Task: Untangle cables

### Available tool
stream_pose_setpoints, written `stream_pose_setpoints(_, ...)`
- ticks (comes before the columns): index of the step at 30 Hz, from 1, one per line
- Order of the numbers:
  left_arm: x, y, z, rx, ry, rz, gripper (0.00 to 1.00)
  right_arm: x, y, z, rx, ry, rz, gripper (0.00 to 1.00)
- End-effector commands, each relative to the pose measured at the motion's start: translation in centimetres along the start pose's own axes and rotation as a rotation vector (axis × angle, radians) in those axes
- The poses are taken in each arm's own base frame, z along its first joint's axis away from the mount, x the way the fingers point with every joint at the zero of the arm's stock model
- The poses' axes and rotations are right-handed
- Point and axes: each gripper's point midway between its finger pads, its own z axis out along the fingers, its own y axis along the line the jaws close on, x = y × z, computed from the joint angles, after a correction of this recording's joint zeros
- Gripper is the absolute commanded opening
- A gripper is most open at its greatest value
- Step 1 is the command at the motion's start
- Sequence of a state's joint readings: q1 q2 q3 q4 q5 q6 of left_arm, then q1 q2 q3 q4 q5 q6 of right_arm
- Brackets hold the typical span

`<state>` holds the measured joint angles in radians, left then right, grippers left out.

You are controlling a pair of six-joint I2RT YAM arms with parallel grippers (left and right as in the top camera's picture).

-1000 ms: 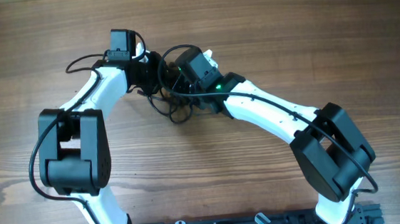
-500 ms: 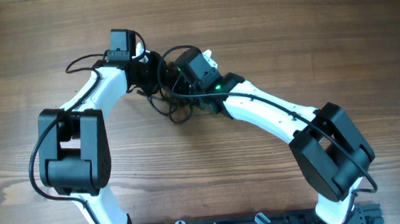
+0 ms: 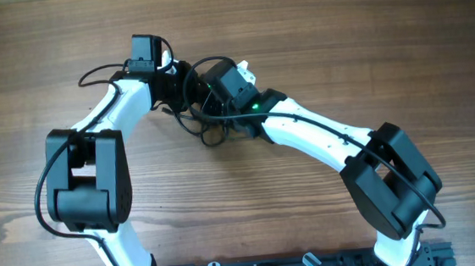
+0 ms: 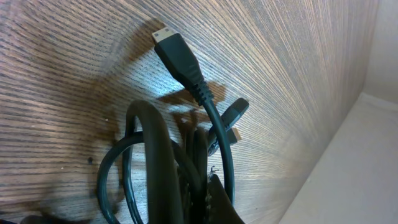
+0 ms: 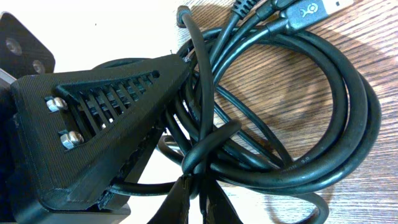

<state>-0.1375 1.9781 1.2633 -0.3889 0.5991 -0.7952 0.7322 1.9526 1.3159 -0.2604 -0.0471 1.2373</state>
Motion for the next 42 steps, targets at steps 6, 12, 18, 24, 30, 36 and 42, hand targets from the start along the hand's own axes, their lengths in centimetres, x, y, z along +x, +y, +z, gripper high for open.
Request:
stream_pose_setpoints(6,0.6,-0.6,-0.2,0.018,0.019,0.006,0.04,-1.0,-1.0,0.0,0.027,0.001,-0.157,0.04)
stream_pose_setpoints(12,0.0,-0.1,-0.3,-0.009,-0.015,0.004,0.04,-1.6,2.5,-4.1,-0.124,0.041,-0.318,0.04)
stream_pose_setpoints(18,-0.2,0.1,-0.3,-0.016,-0.024,0.002,0.04,-0.6,3.4,-6.0,-0.178,0.076,-0.537,0.04)
stream_pose_setpoints(24,-1.4,0.9,-1.1,-0.021,-0.048,-0.027,0.04,-1.0,1.3,-6.1,-0.119,0.112,-0.552,0.04)
stream_pose_setpoints(30,-2.3,0.4,-2.4,0.023,-0.045,0.039,0.04,-2.3,0.1,-6.4,-0.102,0.137,-0.455,0.16)
stream_pose_setpoints(36,-3.3,-1.0,-7.0,-0.114,-0.154,0.226,0.09,-4.2,-1.4,-6.7,-0.079,0.142,-0.359,0.16)
stream_pose_setpoints(42,-2.7,-1.4,-10.3,-0.224,-0.247,0.263,0.37,-3.5,-2.4,-6.9,-0.059,0.201,-0.312,0.24)
